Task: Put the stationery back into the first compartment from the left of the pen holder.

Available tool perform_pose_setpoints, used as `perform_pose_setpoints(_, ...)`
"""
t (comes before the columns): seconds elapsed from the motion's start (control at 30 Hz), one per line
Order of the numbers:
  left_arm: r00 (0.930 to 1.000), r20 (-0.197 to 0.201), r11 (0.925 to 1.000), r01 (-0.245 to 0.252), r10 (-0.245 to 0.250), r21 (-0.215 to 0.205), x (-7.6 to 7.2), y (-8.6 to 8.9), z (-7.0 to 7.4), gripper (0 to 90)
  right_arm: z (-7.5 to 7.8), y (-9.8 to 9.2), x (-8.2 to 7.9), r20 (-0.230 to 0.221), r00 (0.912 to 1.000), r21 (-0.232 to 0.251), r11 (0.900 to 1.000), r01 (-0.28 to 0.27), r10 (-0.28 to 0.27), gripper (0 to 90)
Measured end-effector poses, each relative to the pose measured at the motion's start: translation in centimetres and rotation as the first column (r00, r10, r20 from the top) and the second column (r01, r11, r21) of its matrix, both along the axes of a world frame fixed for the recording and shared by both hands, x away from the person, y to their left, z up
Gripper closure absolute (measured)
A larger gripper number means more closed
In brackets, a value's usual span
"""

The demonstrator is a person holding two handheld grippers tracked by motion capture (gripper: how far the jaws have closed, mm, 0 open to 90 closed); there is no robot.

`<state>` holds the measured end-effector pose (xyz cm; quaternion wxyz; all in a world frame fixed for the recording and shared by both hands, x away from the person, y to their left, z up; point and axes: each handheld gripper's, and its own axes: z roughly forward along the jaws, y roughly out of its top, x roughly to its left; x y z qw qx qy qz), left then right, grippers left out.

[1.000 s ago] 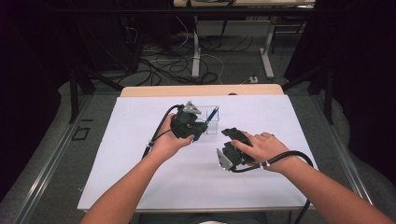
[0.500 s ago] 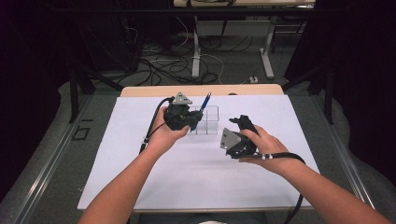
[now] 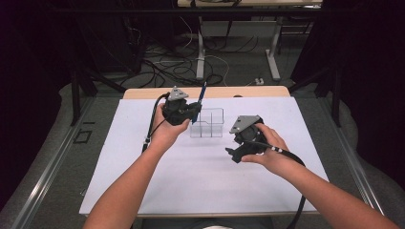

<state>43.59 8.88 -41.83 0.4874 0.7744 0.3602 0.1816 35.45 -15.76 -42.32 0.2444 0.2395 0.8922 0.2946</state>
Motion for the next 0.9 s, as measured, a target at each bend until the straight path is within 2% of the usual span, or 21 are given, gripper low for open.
perform_pose_setpoints(0.13, 0.9993, 0.026, 0.9995, -0.028, 0.028, -0.018, 0.6, 0.2, -0.4, 79.2, -0.6, -0.5, 0.4, -0.059, 0.9976, 0.044, 0.998, 0.039, -0.036, 0.0)
perform_pose_setpoints(0.27, 0.9975, 0.053, 0.9982, -0.045, 0.047, -0.041, 1.2, 0.0, -0.6, 79.3, -1.3, -0.9, 0.8, -0.089, 0.9939, 0.071, 0.995, 0.072, -0.066, 0.0)
perform_pose_setpoints(0.4, 0.9974, 0.041, 0.9979, -0.058, 0.059, -0.03, 1.9, 0.0, -1.4, 79.2, -1.8, -1.1, 1.0, -0.12, 0.9897, 0.093, 0.992, 0.09, -0.078, 0.0)
perform_pose_setpoints(0.43, 0.997, 0.04, 0.9975, -0.065, 0.066, -0.027, 2.1, -0.1, -1.6, 79.2, -1.9, -1.2, 1.0, -0.114, 0.99, 0.088, 0.992, 0.093, -0.083, 0.0)
perform_pose_setpoints(0.53, 0.9964, 0.036, 0.9965, -0.076, 0.077, -0.036, 2.7, -0.1, -2.0, 79.2, -2.1, -1.2, 1.0, -0.127, 0.9884, 0.108, 0.989, 0.098, -0.084, 0.0)
perform_pose_setpoints(0.63, 0.9955, 0.032, 0.9952, -0.088, 0.089, -0.043, 3.2, -0.3, -2.5, 79.2, -2.2, -1.2, 1.1, -0.14, 0.9868, 0.108, 0.989, 0.097, -0.081, 0.0)
perform_pose_setpoints(0.73, 0.9957, 0.022, 0.9959, -0.089, 0.089, -0.016, 3.5, -0.3, -2.9, 79.2, -2.4, -1.2, 1.2, -0.141, 0.9866, 0.11, 0.989, 0.098, -0.083, 0.0)
perform_pose_setpoints(0.9, 0.9959, 0.004, 0.9959, -0.09, 0.09, -0.002, 3.9, -0.4, -3.6, 79.2, -2.7, -1.4, 1.3, -0.14, 0.9858, 0.102, 0.989, 0.107, -0.093, 0.0)
